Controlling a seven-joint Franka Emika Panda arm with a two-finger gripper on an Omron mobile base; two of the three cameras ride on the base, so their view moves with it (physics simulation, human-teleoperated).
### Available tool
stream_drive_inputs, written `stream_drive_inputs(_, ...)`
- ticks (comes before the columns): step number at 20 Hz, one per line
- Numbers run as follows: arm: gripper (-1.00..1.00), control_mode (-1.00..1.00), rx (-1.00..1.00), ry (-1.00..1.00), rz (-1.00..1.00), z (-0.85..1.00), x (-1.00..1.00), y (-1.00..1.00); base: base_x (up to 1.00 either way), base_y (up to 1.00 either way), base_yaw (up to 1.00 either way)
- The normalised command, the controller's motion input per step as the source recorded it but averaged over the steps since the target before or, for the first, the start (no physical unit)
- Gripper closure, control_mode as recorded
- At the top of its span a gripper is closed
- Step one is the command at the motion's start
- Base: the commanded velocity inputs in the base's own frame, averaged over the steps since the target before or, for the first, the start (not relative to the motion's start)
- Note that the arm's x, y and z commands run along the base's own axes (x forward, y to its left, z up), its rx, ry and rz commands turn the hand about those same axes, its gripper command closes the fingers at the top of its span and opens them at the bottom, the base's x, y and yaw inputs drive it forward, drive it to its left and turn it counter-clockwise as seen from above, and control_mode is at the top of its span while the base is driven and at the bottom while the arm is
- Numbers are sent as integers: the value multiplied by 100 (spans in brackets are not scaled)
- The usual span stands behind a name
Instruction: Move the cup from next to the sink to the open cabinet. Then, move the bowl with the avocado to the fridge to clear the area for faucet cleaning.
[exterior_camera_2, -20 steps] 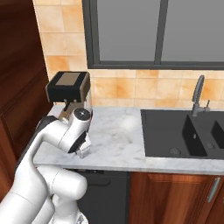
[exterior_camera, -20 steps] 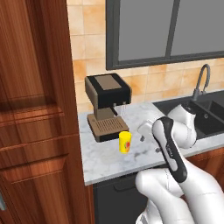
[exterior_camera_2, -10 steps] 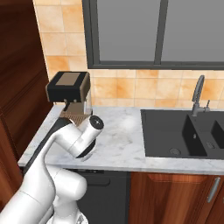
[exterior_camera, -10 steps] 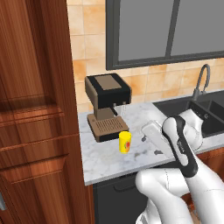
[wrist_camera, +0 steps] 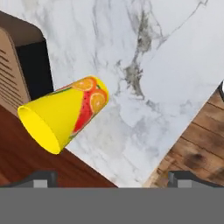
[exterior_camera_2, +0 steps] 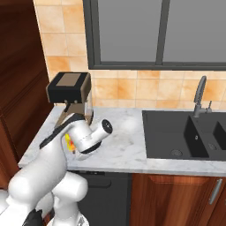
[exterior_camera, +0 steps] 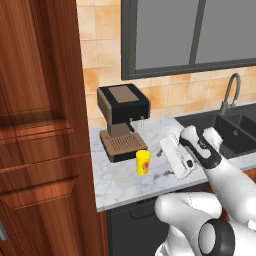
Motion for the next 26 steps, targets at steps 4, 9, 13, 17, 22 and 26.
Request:
stream_drive_inputs(4, -100, -100, 14, 62, -6, 0, 74, -1, 0, 0, 0)
stream_drive_inputs(9, -100, -100, 9, 28, -7, -10, 12, -20, 0, 0, 0)
stream_drive_inputs(13, -100, -100, 1, 2, -18, -38, -47, -76, 0, 0, 0)
stream_drive_inputs(17, -100, -100, 2, 3, -2, -10, 1, 8, 0, 0, 0)
stream_drive_inputs(22, -100, -100, 4, 3, 0, -25, 21, 29, 0, 0, 0)
stream_drive_inputs(26, -100, -100, 9, 5, 0, -12, 52, 6, 0, 0, 0)
